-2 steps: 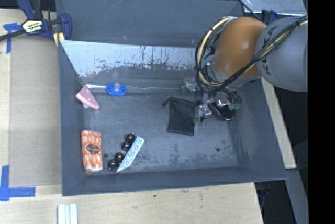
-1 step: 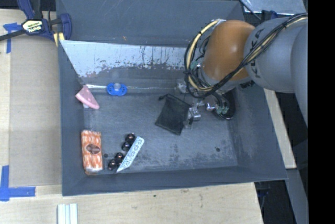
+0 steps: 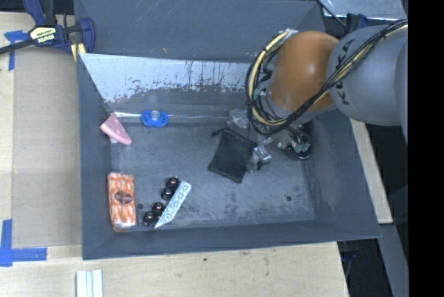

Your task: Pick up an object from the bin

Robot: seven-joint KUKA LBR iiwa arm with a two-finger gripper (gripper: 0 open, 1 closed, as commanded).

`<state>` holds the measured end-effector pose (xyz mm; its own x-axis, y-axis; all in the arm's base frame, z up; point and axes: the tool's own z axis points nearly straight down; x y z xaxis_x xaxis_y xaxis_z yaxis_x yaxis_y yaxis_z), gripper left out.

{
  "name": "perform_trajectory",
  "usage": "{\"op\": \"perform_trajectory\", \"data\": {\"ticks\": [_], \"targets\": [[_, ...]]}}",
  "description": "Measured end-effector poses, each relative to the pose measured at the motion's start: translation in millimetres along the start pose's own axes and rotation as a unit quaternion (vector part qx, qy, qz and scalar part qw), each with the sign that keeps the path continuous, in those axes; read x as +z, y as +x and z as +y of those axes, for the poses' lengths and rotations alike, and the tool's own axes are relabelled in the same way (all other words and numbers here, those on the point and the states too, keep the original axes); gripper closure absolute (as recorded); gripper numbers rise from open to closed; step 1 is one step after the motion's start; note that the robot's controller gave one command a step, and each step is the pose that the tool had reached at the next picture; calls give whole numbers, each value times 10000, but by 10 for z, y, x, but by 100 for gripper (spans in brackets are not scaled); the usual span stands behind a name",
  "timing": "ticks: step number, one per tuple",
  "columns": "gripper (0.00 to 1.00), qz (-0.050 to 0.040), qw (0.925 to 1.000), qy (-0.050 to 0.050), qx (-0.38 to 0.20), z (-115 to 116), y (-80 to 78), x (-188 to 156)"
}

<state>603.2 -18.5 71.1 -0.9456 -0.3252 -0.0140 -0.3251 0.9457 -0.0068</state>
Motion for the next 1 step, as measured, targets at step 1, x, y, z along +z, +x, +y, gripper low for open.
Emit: {"op": "perform_trajectory", "data": {"ticks": [1], "targets": [[0, -4, 10000, 5, 17, 6, -4, 0]]}}
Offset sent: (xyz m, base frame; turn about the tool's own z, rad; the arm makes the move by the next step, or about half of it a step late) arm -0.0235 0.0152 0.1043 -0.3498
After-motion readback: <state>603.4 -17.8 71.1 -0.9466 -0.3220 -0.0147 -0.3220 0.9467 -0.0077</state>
